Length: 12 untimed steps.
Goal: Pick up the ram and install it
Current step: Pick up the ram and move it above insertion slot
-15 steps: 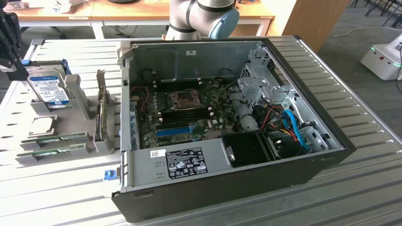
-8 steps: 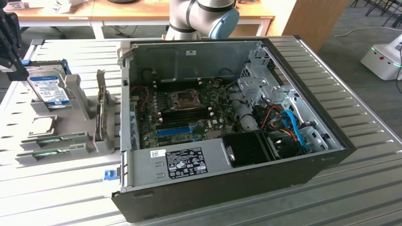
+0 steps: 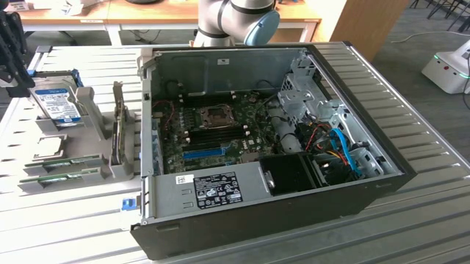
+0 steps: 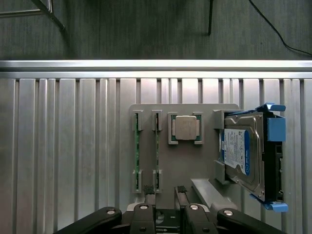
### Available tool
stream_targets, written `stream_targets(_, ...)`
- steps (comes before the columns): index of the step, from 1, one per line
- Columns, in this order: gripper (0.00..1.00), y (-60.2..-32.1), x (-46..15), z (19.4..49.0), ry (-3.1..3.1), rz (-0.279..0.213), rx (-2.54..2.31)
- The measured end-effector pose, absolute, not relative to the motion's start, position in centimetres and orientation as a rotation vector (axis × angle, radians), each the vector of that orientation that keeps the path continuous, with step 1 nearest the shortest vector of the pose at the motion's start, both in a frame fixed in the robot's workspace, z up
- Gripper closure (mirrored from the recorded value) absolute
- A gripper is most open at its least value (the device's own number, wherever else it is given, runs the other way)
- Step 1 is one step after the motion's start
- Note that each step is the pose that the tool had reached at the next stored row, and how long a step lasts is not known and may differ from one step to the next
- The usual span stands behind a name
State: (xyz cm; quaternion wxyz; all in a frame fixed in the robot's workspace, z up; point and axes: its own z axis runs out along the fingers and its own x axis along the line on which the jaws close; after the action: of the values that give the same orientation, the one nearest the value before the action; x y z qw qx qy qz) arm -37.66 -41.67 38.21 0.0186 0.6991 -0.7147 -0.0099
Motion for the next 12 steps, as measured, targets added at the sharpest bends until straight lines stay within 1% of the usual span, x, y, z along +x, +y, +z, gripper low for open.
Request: stream_targets(12,0.71,-41.67,-37.66,38.15,-2.228,-0.013,2.182)
